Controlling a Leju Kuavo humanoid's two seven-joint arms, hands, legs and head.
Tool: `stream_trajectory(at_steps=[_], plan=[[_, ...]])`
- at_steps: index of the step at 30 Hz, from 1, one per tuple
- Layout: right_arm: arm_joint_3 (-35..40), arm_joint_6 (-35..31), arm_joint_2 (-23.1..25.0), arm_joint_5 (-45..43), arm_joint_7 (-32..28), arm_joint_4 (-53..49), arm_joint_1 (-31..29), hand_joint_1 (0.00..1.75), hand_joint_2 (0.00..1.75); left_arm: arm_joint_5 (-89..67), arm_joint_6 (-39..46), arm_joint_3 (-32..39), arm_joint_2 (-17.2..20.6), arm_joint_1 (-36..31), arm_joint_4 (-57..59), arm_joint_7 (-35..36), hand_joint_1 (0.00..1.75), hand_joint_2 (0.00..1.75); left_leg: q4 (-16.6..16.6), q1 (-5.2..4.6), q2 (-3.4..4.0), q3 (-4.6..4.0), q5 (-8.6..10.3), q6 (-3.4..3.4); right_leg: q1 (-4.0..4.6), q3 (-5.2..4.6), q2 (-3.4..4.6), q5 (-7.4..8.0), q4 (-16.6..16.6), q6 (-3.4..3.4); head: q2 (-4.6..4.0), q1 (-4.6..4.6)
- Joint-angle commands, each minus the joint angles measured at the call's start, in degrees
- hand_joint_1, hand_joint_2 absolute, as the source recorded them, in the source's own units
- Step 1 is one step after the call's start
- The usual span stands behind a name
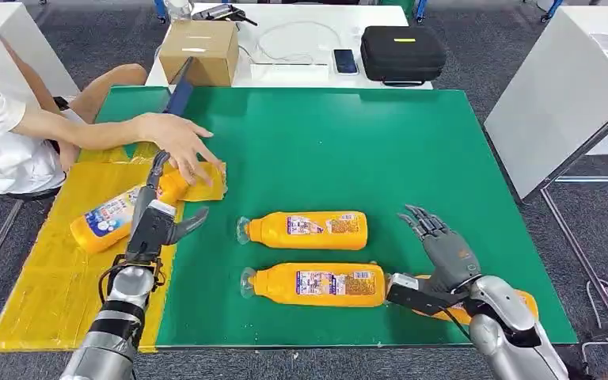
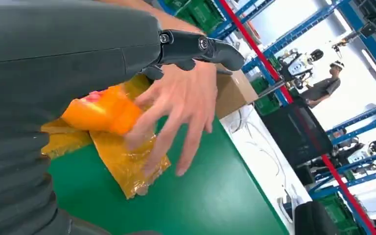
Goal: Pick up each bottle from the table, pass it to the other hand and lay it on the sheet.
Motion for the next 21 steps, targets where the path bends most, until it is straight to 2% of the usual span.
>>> stream_trajectory(at_steps=[1,4,8,11,13,16,18,21], plan=[[1.8,7.0,-3.6,-6.5,-6.3,2.2,-0.6,0.00,1.75,0.5,0.1,-1.6,-0.1,-4.8,6.7,-0.2,0.00,1.75,0.0,0.07,-0.24,0.20,-0.08,-0.15,0.03,0.25,-0.08,-0.10,0.0,-0.09,-0.02,0.00],[2.2,8.6,-4.2,-9.1,-8.7,-1.1,1.1,0.00,1.75,0.7,0.3,-1.6,-0.2,-5.5,7.9,-0.4,0.00,1.75,0.0,0.05,-0.25,0.19,-0.08,-0.15,0.01,0.24,-0.09,-0.11,0.0,-0.09,0.00,0.00],[3.0,6.2,-1.4,-6.6,-7.7,-2.2,1.2,0.00,1.75,0.8,0.4,-1.6,-0.4,-4.9,7.4,-0.3,0.00,1.75,0.0,0.05,-0.09,0.16,-0.06,-0.14,0.01,0.18,0.04,-0.05,0.0,-0.09,-0.02,0.00],[4.0,2.5,1.8,-3.6,-6.6,0.0,-0.8,0.00,1.75,0.4,0.3,-1.7,-0.6,-4.5,7.1,0.1,0.00,1.75,0.1,0.10,-0.03,0.39,-0.21,-0.27,0.04,0.39,0.19,-0.15,0.0,-0.18,-0.02,0.00],[4.5,0.9,4.2,-2.7,-5.9,1.2,-2.9,0.00,1.75,0.2,0.2,-1.8,-0.8,-4.4,7.0,0.2,0.00,1.75,0.0,0.09,0.07,0.19,-0.08,-0.17,0.07,0.18,0.18,-0.01,0.0,-0.11,-0.02,0.00],[5.0,-0.7,5.5,-1.9,-5.1,2.3,-5.4,0.00,1.75,0.1,0.3,-1.9,-0.9,-4.4,6.7,0.4,0.00,1.75,0.1,0.11,0.17,0.36,-0.20,-0.26,0.09,0.31,0.37,-0.08,0.0,-0.16,-0.02,0.00],[5.7,-0.8,6.3,-1.5,-4.5,3.9,-7.7,0.00,1.75,0.2,0.1,-2.0,-1.0,-4.5,6.6,0.5,0.00,1.75,0.0,0.07,0.12,0.14,-0.06,-0.13,0.07,0.12,0.19,0.00,0.0,-0.08,-0.02,-0.02],[5.8,-0.8,6.4,-1.5,-4.4,4.2,-8.0,0.00,1.75,0.2,0.1,-2.0,-1.0,-4.5,6.7,0.5,0.00,1.75,0.1,0.10,0.11,0.30,-0.13,-0.18,0.07,0.28,0.25,-0.07,0.0,-0.12,-0.02,0.00]])
